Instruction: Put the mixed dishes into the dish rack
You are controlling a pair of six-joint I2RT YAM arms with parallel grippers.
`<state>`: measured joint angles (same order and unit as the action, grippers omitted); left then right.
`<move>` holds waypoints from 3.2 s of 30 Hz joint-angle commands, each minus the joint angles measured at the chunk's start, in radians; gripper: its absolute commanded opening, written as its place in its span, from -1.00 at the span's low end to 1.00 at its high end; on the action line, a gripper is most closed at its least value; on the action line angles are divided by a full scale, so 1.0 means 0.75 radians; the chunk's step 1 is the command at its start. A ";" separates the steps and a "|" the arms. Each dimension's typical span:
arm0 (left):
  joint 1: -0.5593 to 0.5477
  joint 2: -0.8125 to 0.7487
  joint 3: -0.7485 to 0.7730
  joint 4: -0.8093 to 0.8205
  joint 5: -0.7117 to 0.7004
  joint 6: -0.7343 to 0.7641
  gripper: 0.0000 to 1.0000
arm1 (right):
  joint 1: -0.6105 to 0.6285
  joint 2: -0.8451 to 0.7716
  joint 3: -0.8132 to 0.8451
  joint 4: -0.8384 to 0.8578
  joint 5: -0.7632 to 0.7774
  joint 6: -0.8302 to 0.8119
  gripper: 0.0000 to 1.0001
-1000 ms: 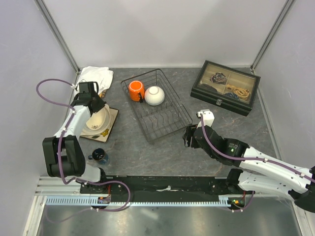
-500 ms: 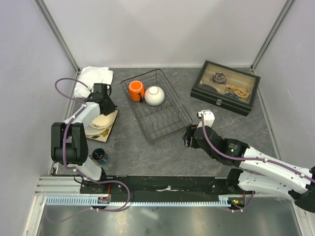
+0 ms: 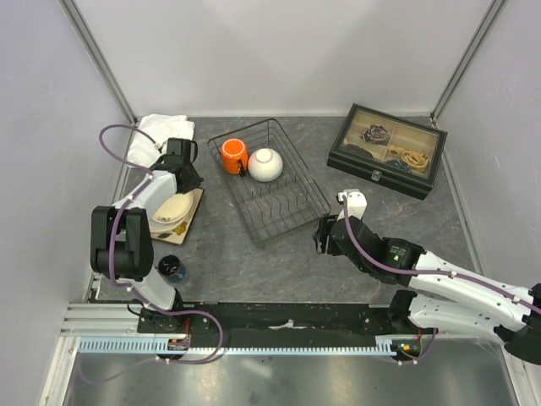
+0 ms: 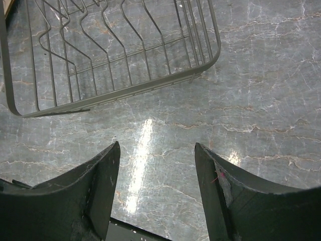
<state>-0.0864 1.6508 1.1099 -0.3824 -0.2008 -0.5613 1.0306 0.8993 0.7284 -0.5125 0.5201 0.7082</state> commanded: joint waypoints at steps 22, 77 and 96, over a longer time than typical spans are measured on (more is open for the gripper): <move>-0.110 -0.029 0.114 -0.155 -0.428 0.186 0.00 | 0.000 -0.037 -0.047 0.021 -0.006 0.033 0.39; -0.022 0.018 0.009 -0.065 -0.254 0.112 -0.97 | 0.004 -0.054 -0.063 0.004 0.016 0.013 0.41; -0.098 -0.186 0.081 -0.077 -0.143 0.098 -0.97 | 0.004 -0.060 -0.071 0.004 0.010 0.035 0.42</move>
<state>-0.1539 1.5921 1.1229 -0.4694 -0.3523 -0.4625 1.0306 0.8520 0.6735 -0.5163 0.5137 0.7197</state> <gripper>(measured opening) 0.042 0.708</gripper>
